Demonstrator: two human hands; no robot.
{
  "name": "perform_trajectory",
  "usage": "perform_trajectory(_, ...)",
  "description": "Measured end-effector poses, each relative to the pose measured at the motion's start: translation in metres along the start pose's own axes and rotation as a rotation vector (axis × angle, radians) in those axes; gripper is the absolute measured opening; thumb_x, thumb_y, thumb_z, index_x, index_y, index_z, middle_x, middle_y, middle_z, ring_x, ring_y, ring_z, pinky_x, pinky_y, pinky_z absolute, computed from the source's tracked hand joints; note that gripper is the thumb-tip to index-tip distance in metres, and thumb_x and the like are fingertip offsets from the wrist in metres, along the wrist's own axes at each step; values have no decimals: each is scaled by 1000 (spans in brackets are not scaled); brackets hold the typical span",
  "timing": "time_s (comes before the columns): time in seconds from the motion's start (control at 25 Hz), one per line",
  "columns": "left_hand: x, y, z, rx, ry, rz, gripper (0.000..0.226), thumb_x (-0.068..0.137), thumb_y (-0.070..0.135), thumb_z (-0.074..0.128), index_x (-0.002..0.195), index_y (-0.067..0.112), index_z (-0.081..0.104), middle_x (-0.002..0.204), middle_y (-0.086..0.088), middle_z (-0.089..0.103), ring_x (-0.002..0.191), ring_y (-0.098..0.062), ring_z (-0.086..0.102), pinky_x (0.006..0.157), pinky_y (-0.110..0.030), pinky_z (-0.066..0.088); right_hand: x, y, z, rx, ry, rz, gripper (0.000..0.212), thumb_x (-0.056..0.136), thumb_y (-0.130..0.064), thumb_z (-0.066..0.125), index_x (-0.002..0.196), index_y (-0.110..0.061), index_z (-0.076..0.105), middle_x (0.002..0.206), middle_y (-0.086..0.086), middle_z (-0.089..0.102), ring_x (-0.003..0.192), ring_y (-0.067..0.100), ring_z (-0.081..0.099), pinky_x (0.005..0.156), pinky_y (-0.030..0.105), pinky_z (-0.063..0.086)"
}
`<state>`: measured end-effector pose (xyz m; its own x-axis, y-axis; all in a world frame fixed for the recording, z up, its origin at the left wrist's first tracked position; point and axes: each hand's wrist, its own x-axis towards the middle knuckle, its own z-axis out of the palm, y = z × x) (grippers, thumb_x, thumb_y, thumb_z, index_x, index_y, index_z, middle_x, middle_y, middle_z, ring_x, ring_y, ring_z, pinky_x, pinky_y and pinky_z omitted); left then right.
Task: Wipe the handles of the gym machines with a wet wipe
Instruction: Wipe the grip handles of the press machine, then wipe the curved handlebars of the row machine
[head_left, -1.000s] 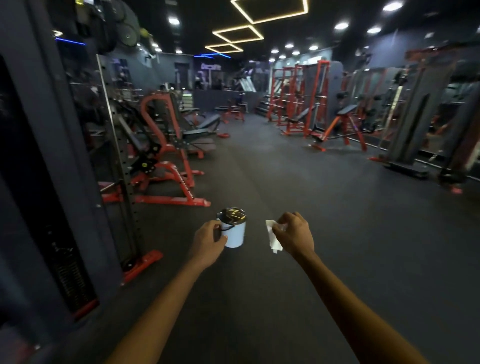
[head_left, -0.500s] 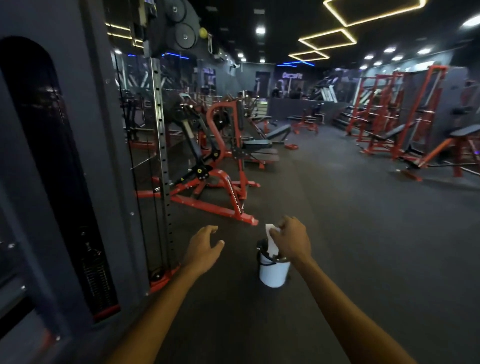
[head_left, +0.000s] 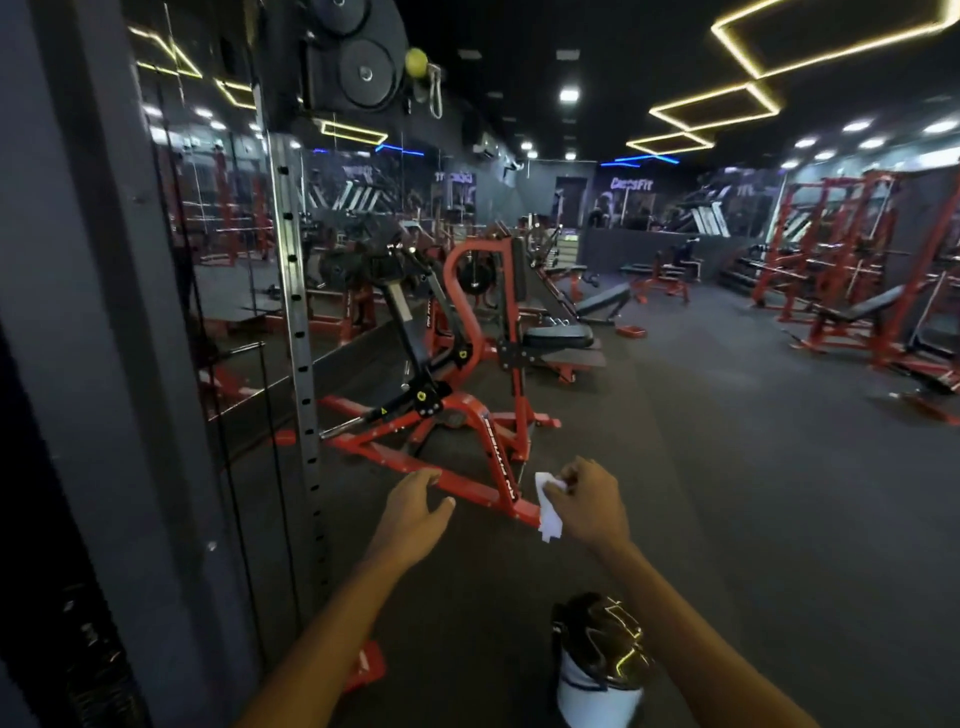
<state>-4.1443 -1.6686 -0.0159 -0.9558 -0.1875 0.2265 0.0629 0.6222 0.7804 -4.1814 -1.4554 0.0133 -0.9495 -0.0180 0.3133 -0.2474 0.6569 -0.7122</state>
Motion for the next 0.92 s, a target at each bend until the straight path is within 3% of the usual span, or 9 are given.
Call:
perform_trajectory(0.2,130,-18,37,22,-35,-6,46,91,18,62,135,13,48,139,-5,49,130,-15,44,110,-31,36,140,30,44,24,11,11,18,85,-15,66,74,-19,52,82,-4,54,67,5,52,55,17,38)
perform_trajectory(0.32,215,-34,61,44,-20,0,46,91,17,61,135,11,47,139,-6,49,130,-16,44,108,-28,35,228,53,78,59,13,-11,11,83,-15,65,77,-10,57,78,1,59,70,16,58,62,33,51)
perform_trajectory(0.44,302,-36,77,59,11,-18,45,91,16,61,134,10,48,137,-6,50,126,-15,46,100,-22,35,322,70,98,72,-2,-22,12,83,-15,65,78,-6,59,78,6,62,72,21,61,66,41,53)
perform_trajectory(0.6,414,-38,92,62,41,-27,40,90,12,62,128,7,52,127,-4,55,112,-7,48,89,-16,35,449,80,122,75,-2,-59,13,82,-19,64,75,-13,55,81,0,58,76,18,56,63,30,43)
perform_trajectory(0.68,465,-49,101,80,64,-35,37,88,10,64,124,6,56,121,-5,58,111,-12,53,88,-19,37,496,85,144,78,-37,-97,12,82,-19,64,75,-15,54,82,0,58,76,16,54,62,25,36)
perform_trajectory(0.84,566,-79,121,71,91,-51,42,87,11,65,127,6,55,123,-9,60,112,-23,58,98,-35,45,583,99,197,113,-52,-111,14,82,-17,63,72,-15,54,83,3,60,74,17,54,59,25,35)
perform_trajectory(0.92,621,-96,125,73,115,-33,42,86,11,66,126,6,56,124,-7,60,115,-21,57,99,-32,44,632,100,226,135,-51,-116,14,82,-17,63,71,-15,54,82,4,60,74,19,56,62,28,41)
